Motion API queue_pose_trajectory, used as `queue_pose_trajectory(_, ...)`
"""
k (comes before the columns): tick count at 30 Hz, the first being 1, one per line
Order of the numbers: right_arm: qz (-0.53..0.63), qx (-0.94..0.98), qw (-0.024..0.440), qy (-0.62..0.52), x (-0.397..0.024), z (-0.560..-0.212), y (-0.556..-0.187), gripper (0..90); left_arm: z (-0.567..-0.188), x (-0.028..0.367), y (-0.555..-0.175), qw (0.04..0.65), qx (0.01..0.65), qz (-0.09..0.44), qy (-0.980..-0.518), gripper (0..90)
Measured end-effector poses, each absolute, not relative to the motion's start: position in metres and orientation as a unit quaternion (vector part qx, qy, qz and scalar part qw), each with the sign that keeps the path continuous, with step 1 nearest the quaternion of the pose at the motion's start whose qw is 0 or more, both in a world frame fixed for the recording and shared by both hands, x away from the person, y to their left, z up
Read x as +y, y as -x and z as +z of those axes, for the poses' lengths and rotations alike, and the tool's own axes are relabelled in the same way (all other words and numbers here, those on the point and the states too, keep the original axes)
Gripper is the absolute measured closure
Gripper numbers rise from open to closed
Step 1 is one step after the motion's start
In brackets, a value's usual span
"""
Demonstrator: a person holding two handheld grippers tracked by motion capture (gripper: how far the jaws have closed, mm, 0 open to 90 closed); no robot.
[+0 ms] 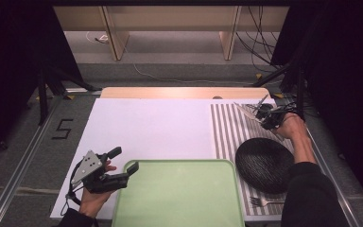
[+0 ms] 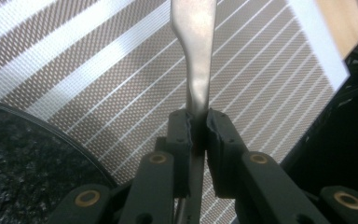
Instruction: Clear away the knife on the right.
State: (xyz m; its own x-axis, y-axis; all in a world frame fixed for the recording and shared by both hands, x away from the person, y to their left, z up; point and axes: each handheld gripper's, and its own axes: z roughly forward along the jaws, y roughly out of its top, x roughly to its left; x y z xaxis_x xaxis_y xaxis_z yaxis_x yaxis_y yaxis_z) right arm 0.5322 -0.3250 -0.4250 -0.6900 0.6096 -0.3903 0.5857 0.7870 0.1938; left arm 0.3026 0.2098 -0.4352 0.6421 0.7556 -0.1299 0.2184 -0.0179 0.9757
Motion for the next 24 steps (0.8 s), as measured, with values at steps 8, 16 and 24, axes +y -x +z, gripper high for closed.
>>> queue_pose_trajectory(8,0.069,0.909,0.228,-0.343,-0.335,-0.406,-0.519,80.8,-0.435,0.210,-0.303,0.601,0.361,0.223,-0.678,15.7)
queue_pose_trajectory(16,0.121,0.896,0.224,-0.363,-0.344,-0.387,-0.496,80.8,-0.435,0.209,-0.303,0.600,0.360,0.224,-0.678,15.7)
queue_pose_trajectory(24,0.175,0.874,0.243,-0.382,-0.360,-0.376,-0.467,80.8,-0.435,0.209,-0.303,0.599,0.361,0.225,-0.678,15.7)
